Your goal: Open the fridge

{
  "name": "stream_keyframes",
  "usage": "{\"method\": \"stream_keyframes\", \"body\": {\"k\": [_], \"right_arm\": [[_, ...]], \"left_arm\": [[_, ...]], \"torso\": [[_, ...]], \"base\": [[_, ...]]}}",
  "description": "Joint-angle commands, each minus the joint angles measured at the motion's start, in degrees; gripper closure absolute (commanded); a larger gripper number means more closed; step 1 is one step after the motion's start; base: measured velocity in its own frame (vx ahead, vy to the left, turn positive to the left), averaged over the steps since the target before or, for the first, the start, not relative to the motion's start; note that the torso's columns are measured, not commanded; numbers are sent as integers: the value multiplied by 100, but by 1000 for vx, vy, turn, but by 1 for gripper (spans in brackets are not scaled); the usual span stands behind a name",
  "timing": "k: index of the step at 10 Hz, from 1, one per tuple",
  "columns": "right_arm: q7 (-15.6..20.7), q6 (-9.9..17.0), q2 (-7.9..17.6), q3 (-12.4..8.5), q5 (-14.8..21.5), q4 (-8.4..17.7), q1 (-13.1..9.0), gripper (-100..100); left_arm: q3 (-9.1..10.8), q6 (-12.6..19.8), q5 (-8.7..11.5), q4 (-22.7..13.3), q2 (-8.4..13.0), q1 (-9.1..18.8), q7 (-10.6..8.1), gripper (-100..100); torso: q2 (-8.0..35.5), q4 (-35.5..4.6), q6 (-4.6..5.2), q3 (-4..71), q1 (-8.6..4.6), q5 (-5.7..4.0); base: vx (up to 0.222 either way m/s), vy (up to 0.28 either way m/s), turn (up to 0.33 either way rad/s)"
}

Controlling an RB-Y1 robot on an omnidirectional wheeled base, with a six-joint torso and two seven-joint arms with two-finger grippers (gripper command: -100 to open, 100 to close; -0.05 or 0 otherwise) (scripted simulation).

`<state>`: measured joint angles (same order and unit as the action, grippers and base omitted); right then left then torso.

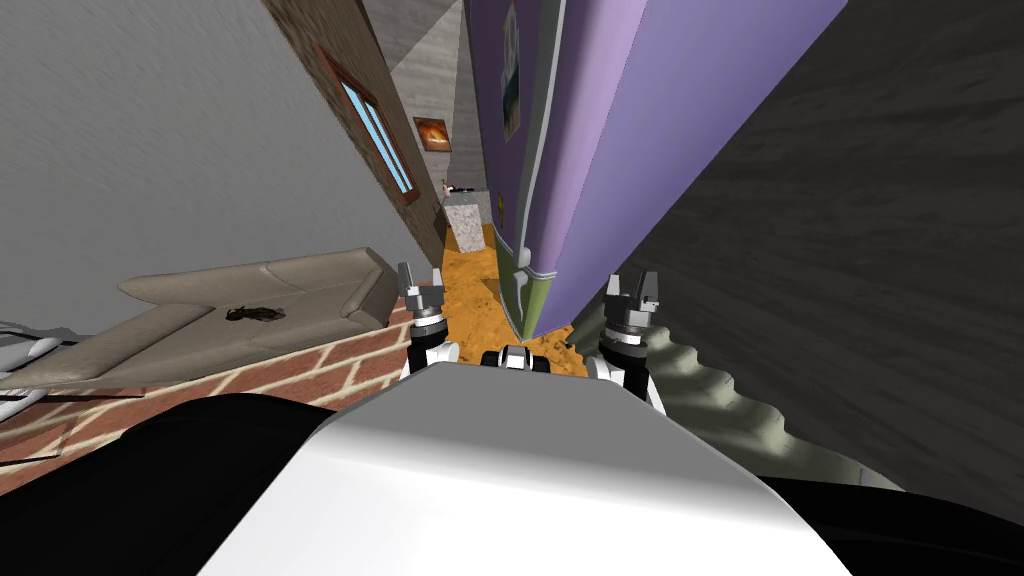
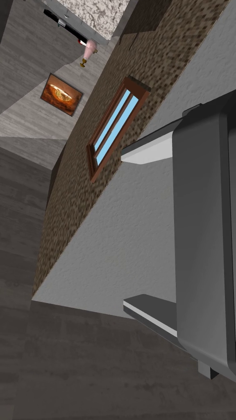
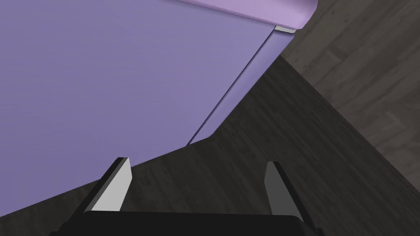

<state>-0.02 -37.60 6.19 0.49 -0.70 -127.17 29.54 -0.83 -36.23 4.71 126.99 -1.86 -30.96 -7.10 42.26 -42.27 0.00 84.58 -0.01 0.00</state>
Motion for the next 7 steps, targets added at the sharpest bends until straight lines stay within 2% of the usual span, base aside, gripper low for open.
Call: {"method": "stream_keyframes", "body": {"k": [1,2,4,7], "right_arm": [[-158,-133,249,234,-462,-17,-104,-100],[-158,-133,249,234,-521,-17,-104,-100],[-297,-252,371,458,-904,-35,-216,-100],[-374,-317,418,580,-1275,-48,-276,-100]], "left_arm": [[0,0,0,0,0,0,0,0],[0,0,0,0,0,0,0,0],[0,0,0,0,0,0,0,0],[0,0,0,0,0,0,0,0]], "torso": [[1,-1,1,0,2,0],[2,-1,1,-1,1,0],[5,-2,-1,-3,4,1],[2,-1,-1,-1,2,0]], "base": [[16,-22,80],[11,-15,41],[11,-16,114],[11,-16,55]]}}
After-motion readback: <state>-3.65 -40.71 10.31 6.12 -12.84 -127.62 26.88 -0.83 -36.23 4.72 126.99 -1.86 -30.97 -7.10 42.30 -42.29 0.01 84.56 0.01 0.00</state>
